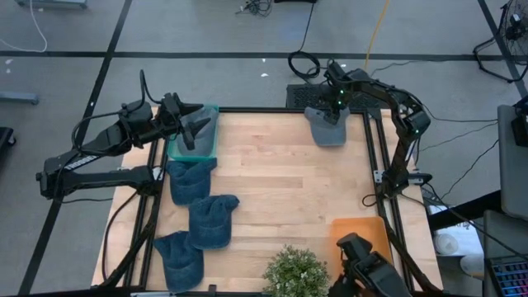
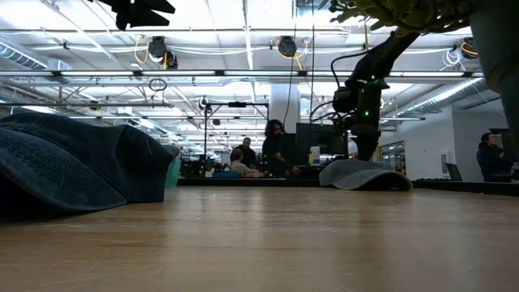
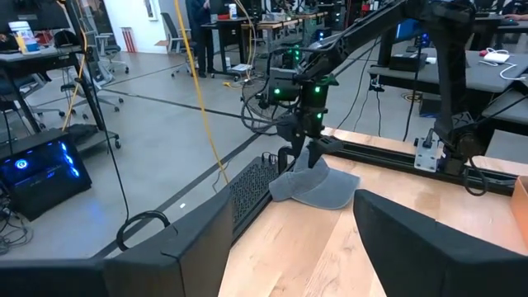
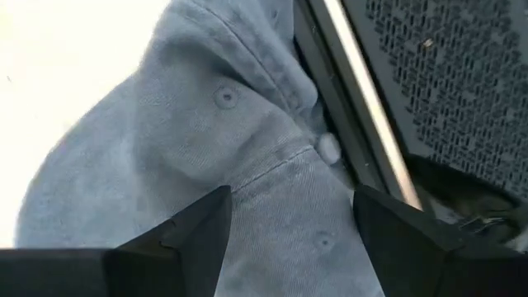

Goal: Pick & Place hat
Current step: Put the gray cap into the green bin

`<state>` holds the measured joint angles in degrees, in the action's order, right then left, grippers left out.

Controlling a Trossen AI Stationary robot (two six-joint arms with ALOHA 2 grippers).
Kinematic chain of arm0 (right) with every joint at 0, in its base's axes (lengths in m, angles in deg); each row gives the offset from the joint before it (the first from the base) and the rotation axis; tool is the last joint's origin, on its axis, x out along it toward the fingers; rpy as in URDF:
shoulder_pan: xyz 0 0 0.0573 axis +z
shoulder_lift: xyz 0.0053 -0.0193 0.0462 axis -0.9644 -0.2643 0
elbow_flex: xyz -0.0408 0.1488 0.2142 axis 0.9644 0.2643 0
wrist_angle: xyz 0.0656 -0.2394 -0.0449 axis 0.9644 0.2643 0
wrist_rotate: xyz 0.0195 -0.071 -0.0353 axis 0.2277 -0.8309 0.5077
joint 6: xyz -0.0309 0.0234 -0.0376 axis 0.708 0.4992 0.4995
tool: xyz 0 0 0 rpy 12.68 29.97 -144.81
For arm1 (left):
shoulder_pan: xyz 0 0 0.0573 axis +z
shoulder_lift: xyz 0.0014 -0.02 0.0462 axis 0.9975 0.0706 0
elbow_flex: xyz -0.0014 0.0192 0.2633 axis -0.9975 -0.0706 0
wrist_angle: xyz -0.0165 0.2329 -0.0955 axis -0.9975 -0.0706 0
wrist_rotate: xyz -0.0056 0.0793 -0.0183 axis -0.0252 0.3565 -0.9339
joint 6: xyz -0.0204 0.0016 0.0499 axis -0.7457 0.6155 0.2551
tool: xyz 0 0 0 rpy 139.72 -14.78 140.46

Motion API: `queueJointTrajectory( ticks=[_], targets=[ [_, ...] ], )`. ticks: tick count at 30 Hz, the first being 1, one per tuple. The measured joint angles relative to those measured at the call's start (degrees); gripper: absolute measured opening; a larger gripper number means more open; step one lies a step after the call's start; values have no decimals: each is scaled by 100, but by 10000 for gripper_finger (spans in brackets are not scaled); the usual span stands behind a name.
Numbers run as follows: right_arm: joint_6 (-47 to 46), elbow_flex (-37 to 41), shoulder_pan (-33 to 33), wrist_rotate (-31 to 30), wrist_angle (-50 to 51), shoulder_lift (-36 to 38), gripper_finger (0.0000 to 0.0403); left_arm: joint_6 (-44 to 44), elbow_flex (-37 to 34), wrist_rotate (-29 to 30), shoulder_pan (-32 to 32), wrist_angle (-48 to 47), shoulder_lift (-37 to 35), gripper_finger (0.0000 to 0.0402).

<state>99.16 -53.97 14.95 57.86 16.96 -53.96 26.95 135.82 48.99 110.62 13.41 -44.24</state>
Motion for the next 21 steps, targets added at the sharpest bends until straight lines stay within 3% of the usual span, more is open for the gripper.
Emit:
queueJointTrajectory(
  ticks=[8,18,21],
  targets=[
    [128,4,17,-7,409,-46,202,0,0,0,-2,-1,0,255],
    [155,4,20,-20,435,126,26,0,0,0,-2,-1,0,255],
    [200,4,20,-20,491,147,8,0,0,0,0,-1,0,255]
  ],
)
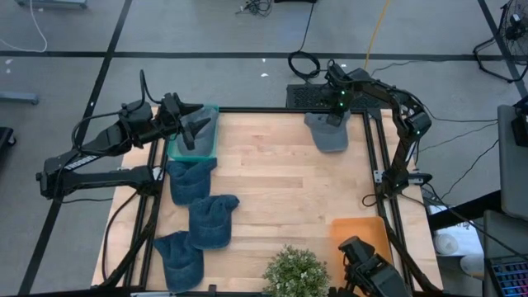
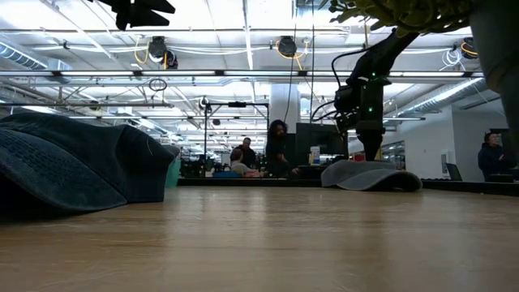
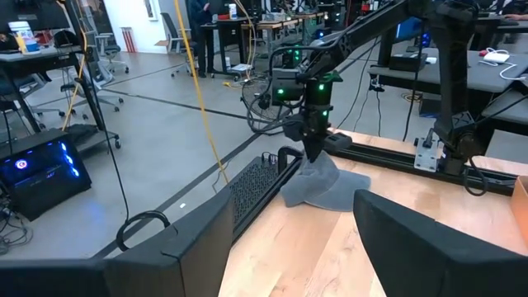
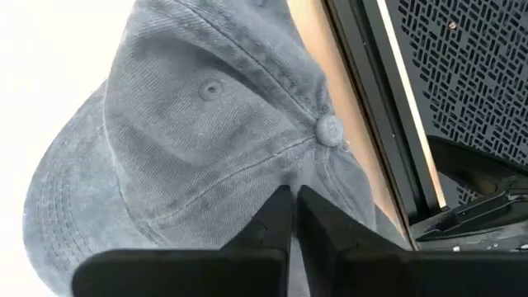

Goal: Pick & Place hat
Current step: Put the gray cap into the green bin

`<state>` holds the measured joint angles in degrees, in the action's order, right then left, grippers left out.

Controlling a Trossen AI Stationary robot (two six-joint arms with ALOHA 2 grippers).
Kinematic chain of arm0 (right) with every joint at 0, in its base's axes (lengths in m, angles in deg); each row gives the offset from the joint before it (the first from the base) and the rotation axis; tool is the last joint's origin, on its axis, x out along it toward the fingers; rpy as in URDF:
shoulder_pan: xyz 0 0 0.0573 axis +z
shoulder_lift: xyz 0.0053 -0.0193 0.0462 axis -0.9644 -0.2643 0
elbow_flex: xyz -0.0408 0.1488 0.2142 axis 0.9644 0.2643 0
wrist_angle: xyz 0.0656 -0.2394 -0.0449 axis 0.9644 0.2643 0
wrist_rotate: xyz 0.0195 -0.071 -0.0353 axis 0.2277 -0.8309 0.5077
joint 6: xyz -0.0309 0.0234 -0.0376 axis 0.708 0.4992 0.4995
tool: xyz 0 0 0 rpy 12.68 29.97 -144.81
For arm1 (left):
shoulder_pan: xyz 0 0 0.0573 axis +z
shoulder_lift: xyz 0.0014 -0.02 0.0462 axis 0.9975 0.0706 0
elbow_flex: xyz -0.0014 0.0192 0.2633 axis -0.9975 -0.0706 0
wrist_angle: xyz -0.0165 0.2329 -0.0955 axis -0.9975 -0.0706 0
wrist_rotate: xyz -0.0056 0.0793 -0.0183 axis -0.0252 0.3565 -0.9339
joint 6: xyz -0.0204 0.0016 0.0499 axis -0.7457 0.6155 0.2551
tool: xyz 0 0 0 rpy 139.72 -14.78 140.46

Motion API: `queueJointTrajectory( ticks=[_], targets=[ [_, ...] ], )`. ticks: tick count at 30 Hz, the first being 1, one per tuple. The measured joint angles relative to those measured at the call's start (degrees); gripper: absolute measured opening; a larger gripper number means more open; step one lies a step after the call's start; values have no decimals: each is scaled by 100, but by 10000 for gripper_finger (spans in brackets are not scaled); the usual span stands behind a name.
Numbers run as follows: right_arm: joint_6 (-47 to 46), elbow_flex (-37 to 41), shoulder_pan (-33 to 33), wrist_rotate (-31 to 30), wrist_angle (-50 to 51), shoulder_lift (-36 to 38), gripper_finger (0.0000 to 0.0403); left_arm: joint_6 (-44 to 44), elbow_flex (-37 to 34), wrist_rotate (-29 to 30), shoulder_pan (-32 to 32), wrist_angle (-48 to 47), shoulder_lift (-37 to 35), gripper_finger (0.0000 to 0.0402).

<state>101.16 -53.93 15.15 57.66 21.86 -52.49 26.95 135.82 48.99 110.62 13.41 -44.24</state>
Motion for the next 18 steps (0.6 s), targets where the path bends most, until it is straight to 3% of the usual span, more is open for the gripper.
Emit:
queueJointTrajectory(
  ticks=[10,18],
  targets=[
    [38,0,115,-13,178,91,1,0,0,2,0,0,-1,255],
    [20,0,266,-4,172,722,1,0,0,1,0,0,0,255]
  ],
)
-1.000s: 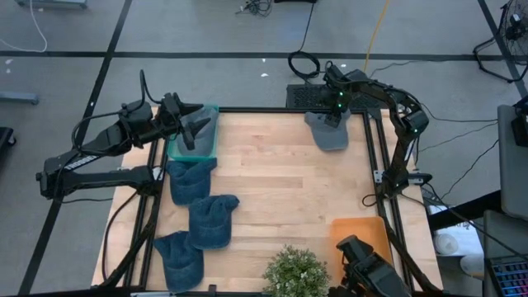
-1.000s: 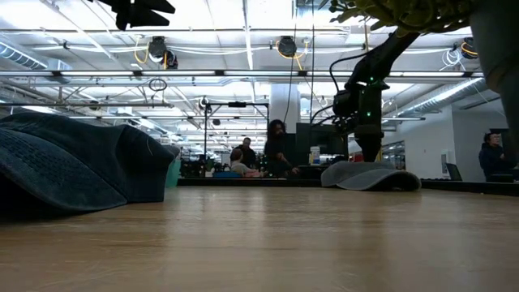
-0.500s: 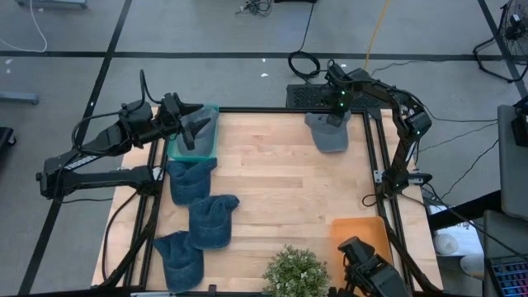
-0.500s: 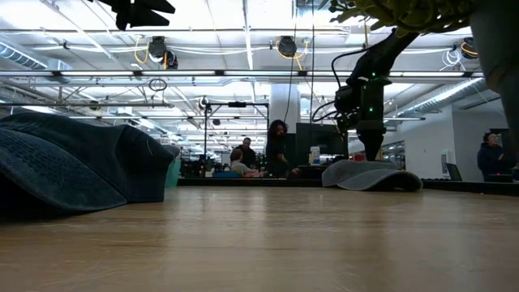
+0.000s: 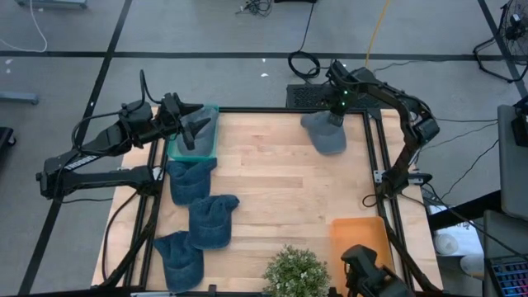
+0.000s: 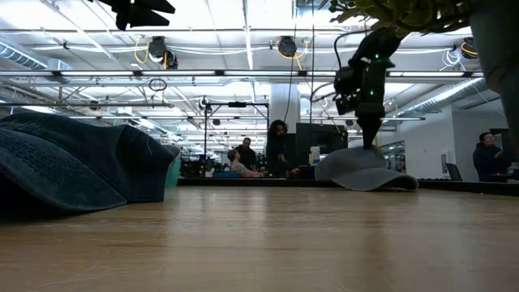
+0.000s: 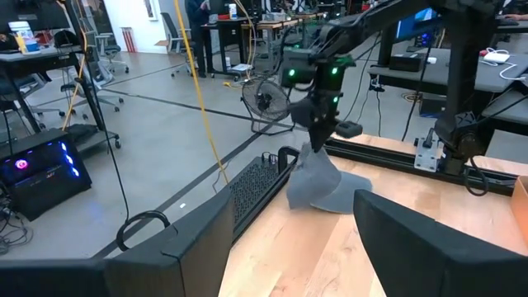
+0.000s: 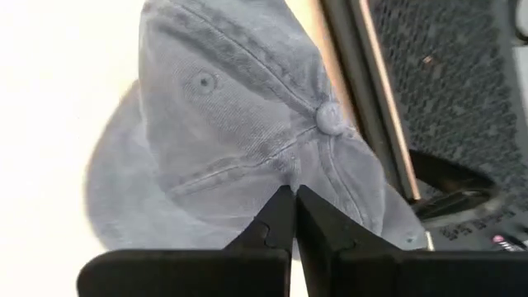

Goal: Pick & Place hat
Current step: Put the gray cap into the green bin

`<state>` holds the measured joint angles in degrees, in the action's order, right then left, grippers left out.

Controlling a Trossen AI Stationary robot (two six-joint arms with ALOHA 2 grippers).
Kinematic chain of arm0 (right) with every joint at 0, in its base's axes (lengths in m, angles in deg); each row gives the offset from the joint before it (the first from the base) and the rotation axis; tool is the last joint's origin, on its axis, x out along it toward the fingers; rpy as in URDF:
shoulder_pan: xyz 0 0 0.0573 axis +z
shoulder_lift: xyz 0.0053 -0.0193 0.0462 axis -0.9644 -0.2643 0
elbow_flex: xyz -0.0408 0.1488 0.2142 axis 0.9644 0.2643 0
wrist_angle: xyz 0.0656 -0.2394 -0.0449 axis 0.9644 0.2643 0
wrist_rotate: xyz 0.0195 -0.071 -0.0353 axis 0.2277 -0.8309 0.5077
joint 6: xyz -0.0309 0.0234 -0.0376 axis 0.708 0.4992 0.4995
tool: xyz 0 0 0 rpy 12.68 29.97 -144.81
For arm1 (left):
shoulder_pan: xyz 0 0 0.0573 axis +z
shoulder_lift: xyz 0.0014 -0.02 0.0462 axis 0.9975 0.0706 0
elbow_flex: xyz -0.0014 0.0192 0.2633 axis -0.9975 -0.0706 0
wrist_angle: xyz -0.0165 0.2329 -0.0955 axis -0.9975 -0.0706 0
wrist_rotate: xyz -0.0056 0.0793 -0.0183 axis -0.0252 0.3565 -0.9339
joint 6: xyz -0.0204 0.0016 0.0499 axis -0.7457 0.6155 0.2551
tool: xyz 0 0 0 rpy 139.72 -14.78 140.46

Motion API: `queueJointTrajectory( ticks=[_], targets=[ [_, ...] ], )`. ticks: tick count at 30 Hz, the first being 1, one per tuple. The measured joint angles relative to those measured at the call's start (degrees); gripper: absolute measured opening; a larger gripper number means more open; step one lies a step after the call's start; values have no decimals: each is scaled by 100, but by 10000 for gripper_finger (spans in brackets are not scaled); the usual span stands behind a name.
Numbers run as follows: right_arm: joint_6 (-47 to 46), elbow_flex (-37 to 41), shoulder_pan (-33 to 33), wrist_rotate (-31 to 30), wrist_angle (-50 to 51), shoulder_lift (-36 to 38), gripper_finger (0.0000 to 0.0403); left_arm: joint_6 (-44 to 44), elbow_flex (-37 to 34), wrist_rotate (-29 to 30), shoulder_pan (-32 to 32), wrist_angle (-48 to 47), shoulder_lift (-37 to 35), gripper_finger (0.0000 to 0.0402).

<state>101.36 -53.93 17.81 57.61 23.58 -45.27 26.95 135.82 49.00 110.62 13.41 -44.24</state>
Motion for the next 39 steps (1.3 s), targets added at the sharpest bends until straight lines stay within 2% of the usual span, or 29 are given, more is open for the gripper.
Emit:
queueJointTrajectory(
  ticks=[10,16,25,28,39],
  targets=[
    [-498,2,-2,29,184,1023,0,0,0,1,0,0,0,255],
    [-977,169,-2,479,440,1424,0,-1,0,-1,-2,0,0,255],
    [-942,1515,-2,480,23,2471,0,0,-1,1,-2,0,0,255],
    [-1048,2060,-2,682,-306,2949,0,0,-2,1,-2,0,0,255],
    [-2221,3824,349,774,-1436,4607,0,0,-2,0,0,0,-2,255]
  ],
)
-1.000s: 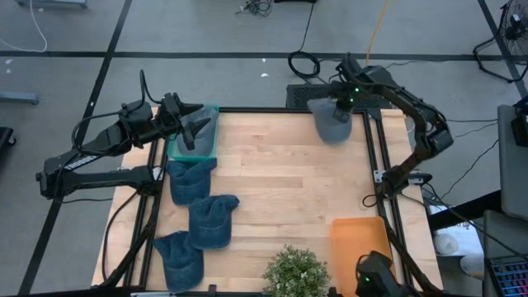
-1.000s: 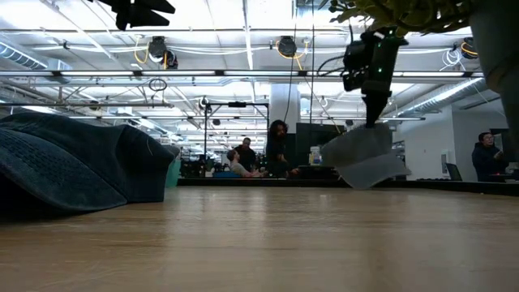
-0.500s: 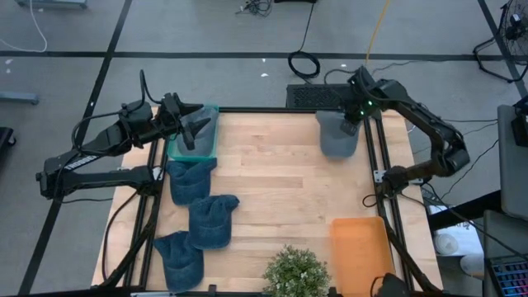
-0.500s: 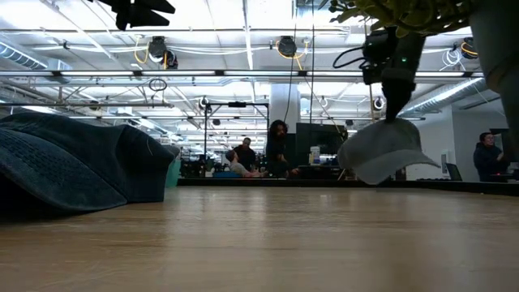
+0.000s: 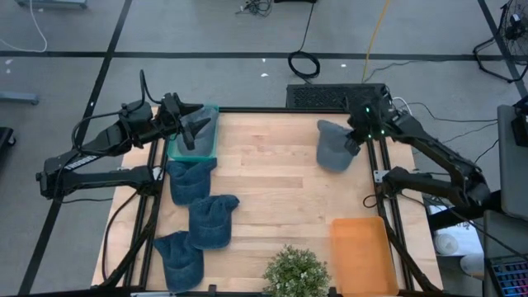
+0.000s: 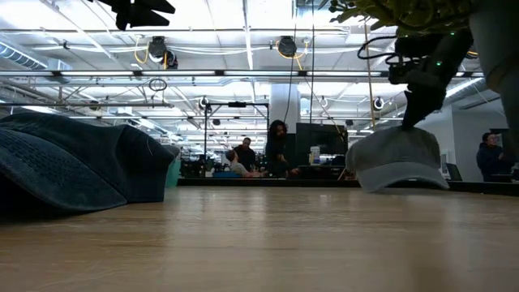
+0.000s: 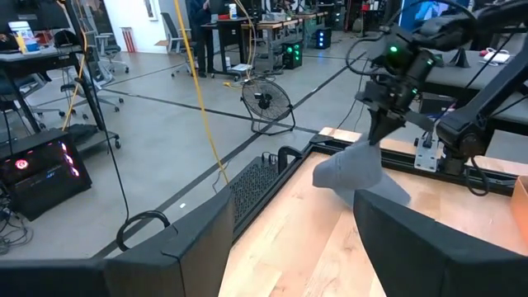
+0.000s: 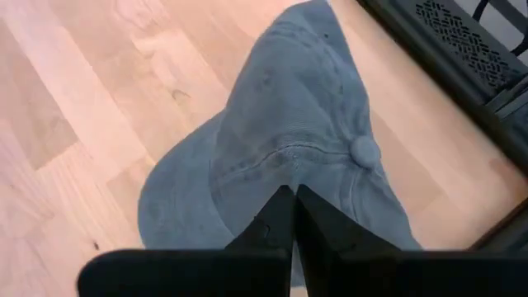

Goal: Pick & Place hat
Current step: Put the gray cap into the green bin

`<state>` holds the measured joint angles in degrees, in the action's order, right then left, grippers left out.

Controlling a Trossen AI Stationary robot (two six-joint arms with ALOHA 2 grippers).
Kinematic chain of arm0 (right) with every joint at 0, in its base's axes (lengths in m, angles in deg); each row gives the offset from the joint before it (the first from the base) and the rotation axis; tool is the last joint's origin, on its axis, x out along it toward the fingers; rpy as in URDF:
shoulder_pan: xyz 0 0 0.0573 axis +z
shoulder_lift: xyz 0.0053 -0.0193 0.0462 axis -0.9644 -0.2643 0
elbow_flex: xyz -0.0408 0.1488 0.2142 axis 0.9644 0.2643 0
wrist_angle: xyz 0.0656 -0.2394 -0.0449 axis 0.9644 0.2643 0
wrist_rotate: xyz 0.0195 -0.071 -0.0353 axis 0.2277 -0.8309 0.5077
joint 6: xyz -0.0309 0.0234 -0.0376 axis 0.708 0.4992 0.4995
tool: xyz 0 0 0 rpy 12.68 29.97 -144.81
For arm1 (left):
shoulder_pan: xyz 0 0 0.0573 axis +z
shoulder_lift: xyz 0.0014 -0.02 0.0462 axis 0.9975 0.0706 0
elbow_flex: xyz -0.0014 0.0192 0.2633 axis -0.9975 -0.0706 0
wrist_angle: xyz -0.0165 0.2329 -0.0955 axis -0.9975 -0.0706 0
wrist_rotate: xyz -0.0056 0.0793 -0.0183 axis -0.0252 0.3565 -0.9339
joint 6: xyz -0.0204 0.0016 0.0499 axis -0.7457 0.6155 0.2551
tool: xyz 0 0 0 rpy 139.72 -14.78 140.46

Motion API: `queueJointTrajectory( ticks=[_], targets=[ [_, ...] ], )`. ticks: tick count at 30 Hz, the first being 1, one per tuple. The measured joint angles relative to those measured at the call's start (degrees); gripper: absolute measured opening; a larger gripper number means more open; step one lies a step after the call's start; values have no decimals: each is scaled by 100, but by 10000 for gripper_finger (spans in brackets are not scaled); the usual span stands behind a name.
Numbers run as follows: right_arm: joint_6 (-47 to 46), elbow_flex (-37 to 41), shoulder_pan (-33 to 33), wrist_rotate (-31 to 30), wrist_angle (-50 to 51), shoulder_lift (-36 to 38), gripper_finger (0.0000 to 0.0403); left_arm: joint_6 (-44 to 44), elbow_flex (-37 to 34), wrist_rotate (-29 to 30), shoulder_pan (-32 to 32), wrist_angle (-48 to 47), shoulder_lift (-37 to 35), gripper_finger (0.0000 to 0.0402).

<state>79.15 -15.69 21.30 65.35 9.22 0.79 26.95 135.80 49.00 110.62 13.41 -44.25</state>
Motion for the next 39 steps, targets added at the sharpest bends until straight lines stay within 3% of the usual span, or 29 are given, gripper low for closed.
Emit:
queueJointTrajectory(
  ticks=[7,24,31,39],
  targets=[
    [-490,318,467,-21,-268,511,0,-1,0,1,0,0,0,255],
    [-743,1060,1490,-4,-1618,531,0,0,0,-1,-2,0,1,255],
    [-890,1431,1829,-14,-2646,547,0,0,0,1,-2,0,-1,255],
    [-867,1477,2218,-36,-2724,547,0,0,0,1,0,2,2,255]
  ],
)
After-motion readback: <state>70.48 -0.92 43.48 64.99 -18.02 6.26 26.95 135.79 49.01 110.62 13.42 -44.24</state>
